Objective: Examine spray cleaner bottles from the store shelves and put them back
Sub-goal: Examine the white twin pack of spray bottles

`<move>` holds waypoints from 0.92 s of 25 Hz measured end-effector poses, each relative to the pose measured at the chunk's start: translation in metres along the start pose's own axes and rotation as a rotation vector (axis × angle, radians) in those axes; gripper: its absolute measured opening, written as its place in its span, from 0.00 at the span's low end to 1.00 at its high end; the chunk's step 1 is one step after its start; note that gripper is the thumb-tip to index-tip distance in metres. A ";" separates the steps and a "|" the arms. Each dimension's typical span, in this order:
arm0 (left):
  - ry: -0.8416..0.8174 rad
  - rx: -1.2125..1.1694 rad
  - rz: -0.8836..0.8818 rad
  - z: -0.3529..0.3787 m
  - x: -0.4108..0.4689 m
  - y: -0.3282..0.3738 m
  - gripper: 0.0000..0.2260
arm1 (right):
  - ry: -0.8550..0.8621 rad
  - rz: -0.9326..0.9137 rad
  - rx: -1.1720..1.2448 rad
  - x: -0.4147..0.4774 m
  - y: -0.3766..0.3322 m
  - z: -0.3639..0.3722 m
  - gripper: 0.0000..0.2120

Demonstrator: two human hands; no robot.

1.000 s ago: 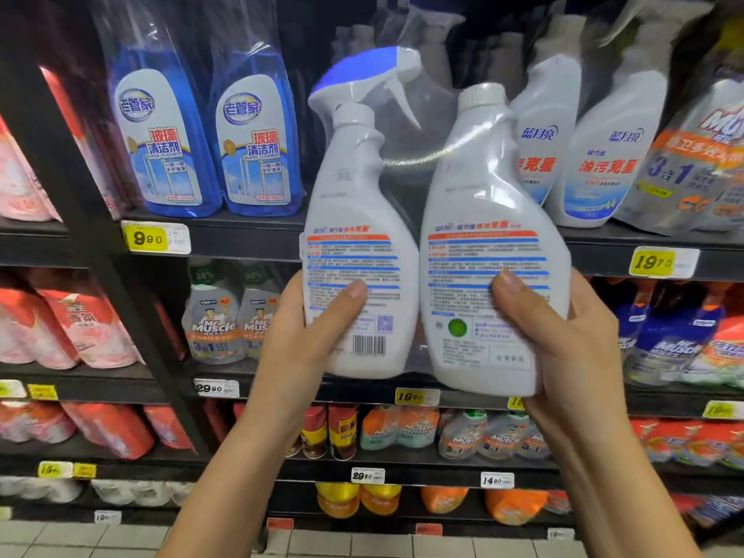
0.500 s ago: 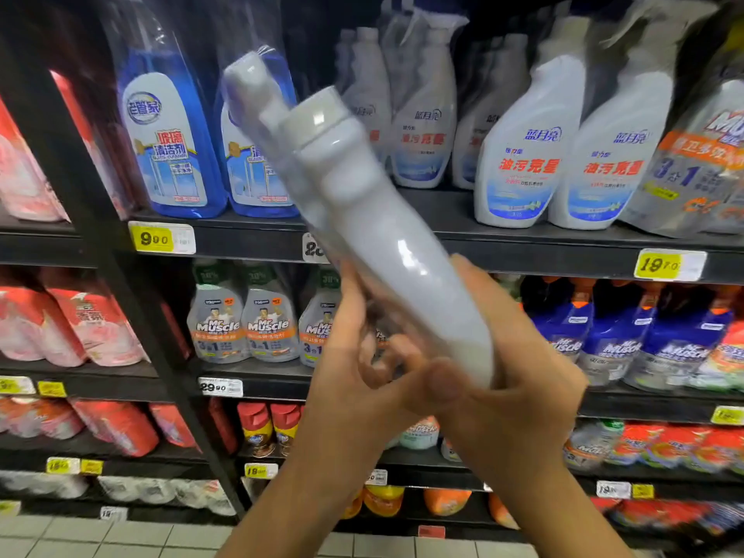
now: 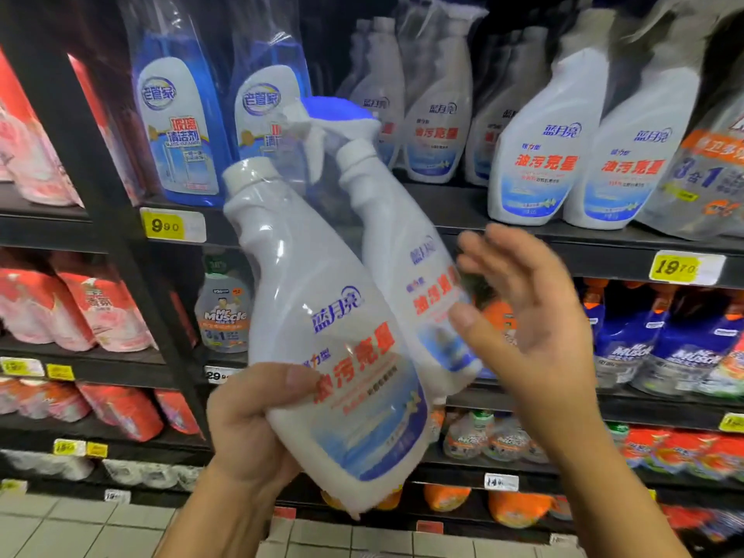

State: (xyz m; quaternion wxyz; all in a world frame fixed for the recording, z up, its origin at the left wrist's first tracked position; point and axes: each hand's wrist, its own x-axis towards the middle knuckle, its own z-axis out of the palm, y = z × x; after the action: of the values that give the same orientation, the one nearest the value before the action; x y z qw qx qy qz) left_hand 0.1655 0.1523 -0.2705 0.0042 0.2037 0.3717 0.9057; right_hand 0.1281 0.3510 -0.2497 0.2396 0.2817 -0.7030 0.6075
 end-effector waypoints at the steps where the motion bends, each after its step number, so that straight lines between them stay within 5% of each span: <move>1: -0.085 -0.113 -0.017 0.001 0.000 0.001 0.20 | 0.032 0.091 -0.030 0.005 0.008 -0.008 0.30; 5: -0.192 -0.347 -0.111 -0.006 0.006 0.002 0.20 | -0.150 0.425 0.433 0.002 0.035 -0.025 0.36; 9: -0.158 -0.340 -0.237 -0.012 0.017 -0.003 0.19 | -0.085 0.446 0.550 -0.010 0.038 -0.020 0.15; 15: 0.089 0.277 -0.240 -0.029 0.039 0.006 0.28 | 0.190 0.354 0.442 -0.010 0.035 -0.022 0.22; 18: 0.154 0.632 -0.097 -0.027 0.040 -0.003 0.31 | 0.287 0.299 0.406 -0.002 0.035 -0.021 0.21; 23: 0.191 0.690 -0.009 -0.023 0.073 0.007 0.28 | 0.348 0.332 0.411 0.031 0.044 -0.010 0.20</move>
State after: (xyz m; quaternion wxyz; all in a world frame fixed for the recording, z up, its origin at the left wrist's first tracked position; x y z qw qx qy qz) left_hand 0.0904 0.1429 -0.2537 -0.0953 0.1060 0.6554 0.7417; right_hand 0.0751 0.3620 -0.2593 0.1921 0.0973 -0.5503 0.8067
